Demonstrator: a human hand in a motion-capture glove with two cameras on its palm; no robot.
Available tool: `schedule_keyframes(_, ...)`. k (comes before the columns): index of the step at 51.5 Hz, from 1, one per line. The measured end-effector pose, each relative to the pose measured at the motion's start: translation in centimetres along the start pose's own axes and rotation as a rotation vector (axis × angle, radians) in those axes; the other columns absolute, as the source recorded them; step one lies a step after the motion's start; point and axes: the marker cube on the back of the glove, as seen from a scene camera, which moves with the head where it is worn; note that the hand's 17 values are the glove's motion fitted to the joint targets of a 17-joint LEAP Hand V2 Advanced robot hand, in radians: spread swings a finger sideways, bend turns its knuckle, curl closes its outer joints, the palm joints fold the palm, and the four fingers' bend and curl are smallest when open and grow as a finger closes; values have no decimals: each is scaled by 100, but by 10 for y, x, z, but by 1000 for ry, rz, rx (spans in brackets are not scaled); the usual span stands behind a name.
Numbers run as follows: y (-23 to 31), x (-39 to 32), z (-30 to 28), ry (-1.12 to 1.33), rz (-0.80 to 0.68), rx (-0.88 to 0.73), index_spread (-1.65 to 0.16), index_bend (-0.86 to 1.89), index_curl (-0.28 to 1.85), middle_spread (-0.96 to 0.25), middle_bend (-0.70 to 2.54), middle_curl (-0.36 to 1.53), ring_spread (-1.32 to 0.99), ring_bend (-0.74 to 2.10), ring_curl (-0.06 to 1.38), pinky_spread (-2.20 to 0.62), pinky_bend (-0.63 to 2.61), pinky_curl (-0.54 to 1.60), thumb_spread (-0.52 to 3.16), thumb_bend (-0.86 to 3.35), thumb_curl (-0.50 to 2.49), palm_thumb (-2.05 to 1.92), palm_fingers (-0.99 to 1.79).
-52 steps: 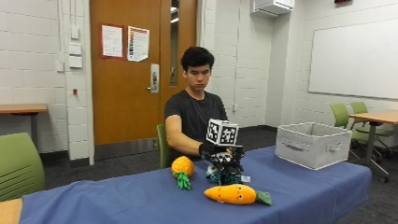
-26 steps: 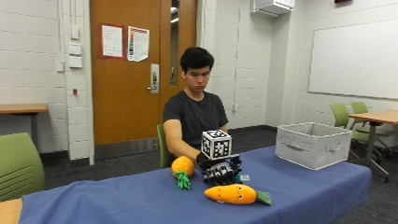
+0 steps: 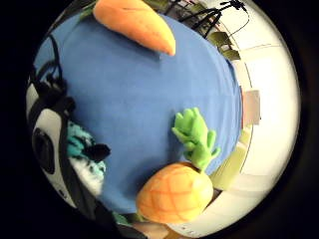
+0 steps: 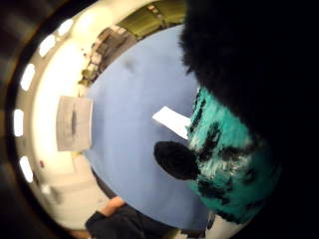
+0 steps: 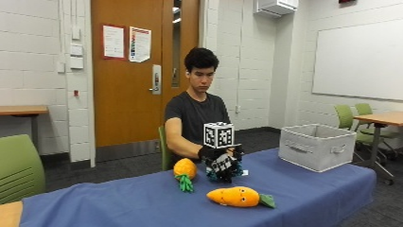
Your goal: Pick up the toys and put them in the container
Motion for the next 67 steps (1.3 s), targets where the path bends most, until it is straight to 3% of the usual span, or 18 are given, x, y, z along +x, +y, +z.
schedule_keyframes(10,-11,-1,-18,22,-10,-47,-37,14,67,-37,62,52,-48,96,48,-47,69,40,103,23,52,68,125)
schedule_keyframes(20,-30,-28,-80,2,-51,22,-38,0,65,-38,92,64,-42,123,56,-49,80,44,92,19,62,66,119)
schedule_keyframes(33,-57,-99,-158,-30,-121,92,-37,28,68,-35,99,68,-38,125,56,-48,80,44,79,13,73,62,125)
schedule_keyframes(46,-66,-259,-257,-6,-338,217,-35,42,80,-32,105,71,-36,127,55,-48,80,44,71,10,82,62,125)
schedule_keyframes(52,-39,-360,-289,-156,-702,218,-34,38,82,-31,108,72,-36,130,55,-48,83,45,75,6,82,59,125)
schedule_keyframes(57,-49,-416,-284,-16,-524,251,-34,37,84,-31,110,72,-35,132,54,-48,83,45,79,4,82,59,125)
schedule_keyframes(63,-38,-482,-265,25,-590,229,-34,38,86,-30,110,72,-35,132,54,-48,83,44,82,3,83,60,124)
schedule_keyframes(67,-44,-491,-252,-8,-669,208,-33,38,88,-30,110,71,-34,132,53,-48,83,44,83,2,83,61,123)
